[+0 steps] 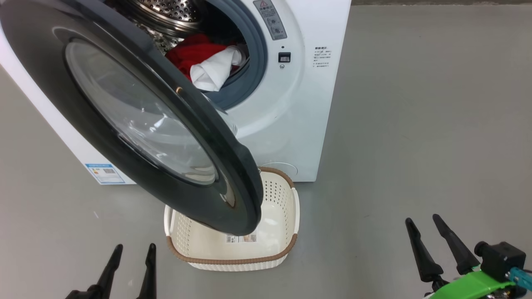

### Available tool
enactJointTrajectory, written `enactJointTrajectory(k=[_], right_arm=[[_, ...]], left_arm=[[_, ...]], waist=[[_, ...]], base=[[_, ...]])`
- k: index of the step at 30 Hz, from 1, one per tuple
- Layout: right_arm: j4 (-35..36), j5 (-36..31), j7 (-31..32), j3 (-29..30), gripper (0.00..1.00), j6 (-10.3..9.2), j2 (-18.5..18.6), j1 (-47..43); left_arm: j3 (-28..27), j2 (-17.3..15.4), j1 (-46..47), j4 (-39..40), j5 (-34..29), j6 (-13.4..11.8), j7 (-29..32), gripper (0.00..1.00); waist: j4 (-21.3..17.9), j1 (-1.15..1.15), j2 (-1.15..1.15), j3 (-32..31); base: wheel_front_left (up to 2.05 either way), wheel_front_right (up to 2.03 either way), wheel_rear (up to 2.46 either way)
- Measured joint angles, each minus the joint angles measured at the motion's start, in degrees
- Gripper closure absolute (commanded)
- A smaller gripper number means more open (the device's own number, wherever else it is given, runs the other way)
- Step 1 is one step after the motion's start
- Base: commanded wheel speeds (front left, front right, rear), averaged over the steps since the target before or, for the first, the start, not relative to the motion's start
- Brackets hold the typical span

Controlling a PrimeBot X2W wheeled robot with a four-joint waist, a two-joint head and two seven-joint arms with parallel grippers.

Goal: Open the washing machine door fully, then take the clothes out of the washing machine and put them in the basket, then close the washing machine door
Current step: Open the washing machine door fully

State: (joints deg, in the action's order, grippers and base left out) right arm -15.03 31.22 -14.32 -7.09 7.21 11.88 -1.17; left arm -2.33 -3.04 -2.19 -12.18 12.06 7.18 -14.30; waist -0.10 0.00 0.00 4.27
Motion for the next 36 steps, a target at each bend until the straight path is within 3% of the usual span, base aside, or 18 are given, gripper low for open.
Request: enactJointTrajectory(k=[10, 25, 36], right_arm=[[4.2, -10.7, -0.1, 8.2, 0.00, 0.01, -6.0, -7.0], [5.2, -14.7, -0.1, 10.5, 0.00, 0.01, -8.3, -8.6], [5.1, -13.0, -0.1, 10.7, 0.00, 0.01, -8.9, -9.2]], left_arm=[[-0.1, 0.0, 0.0, 0.6, -0.5, 0.0, 0.0, 0.00], [0.7, 0.0, 0.0, 0.6, -0.6, 0.0, 0.0, 0.00], [1.2, 0.1, 0.0, 0.6, -0.9, 0.0, 0.0, 0.00]], waist=[[1.2, 0.00, 0.00, -0.3], [1.7, 0.00, 0.00, -1.0], [2.3, 0.00, 0.00, -1.0]], base=[[0.00, 0.00, 0.00], [0.00, 0.00, 0.00], [0.00, 0.00, 0.00]])
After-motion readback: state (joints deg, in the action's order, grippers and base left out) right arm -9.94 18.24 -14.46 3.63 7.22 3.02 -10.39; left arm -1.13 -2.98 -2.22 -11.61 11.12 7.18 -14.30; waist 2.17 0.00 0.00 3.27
